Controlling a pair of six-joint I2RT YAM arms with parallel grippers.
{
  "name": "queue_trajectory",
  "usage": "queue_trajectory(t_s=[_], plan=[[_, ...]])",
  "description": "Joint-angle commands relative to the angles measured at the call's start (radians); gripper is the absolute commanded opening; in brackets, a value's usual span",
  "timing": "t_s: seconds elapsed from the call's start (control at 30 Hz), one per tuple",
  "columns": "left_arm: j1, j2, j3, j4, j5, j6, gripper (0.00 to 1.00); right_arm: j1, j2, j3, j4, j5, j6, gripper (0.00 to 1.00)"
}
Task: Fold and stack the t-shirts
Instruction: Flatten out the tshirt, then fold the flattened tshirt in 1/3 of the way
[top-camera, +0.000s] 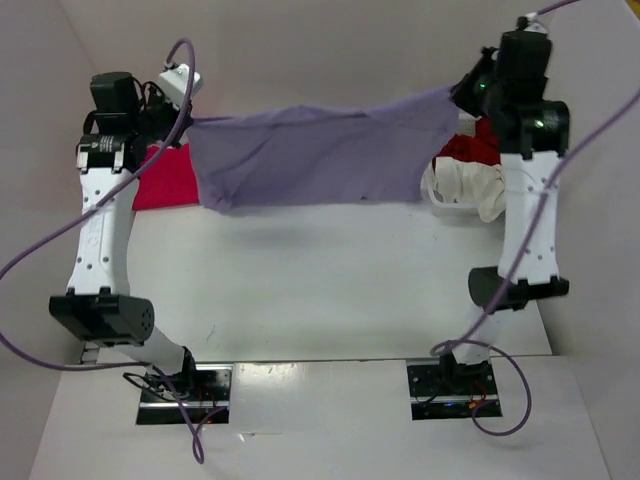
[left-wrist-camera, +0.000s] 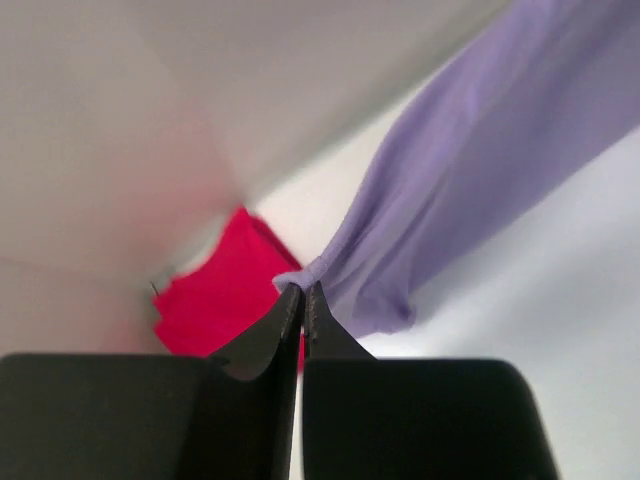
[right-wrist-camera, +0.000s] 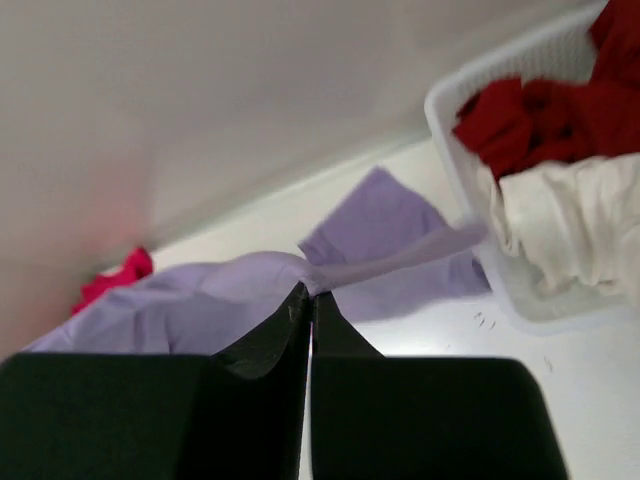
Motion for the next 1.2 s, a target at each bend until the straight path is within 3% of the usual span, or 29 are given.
queue_trajectory(t_s=[0.0, 0.1, 0.3, 0.5, 0.83, 1.17], plan=[[-0.016, -0.028, -0.046, 0.062, 0.115, -0.033, 0.00, -0.003, -0.138, -0.009, -0.033, 0.094, -0.030, 0.00], [-0.016, -0.074, -0.186, 0.062, 0.083, 0.013, 0.00, 0.015, -0.254, -0.238, -0.020, 0.119, -0.030, 0.00], [-0.016, -0.273, -0.468, 0.038, -0.024, 0.136, 0.00, 0.024, -0.608, -0.922, 0.034, 0.062, 0.073, 0.00], [-0.016, -0.283, -0.712, -0.068, -0.145, 0.273, 0.00, 0.035, -0.756, -1.327, 0.049, -0.083, 0.137, 0.00], [-0.026, -0.273, -0.975, -0.174, -0.270, 0.334, 0.00, 0.035, -0.793, -1.482, -0.005, -0.095, 0.119, 0.00], [-0.026, -0.274, -0.906, -0.231, -0.268, 0.210, 0.00, 0.018, -0.625, -1.424, 0.067, -0.065, 0.042, 0.00]])
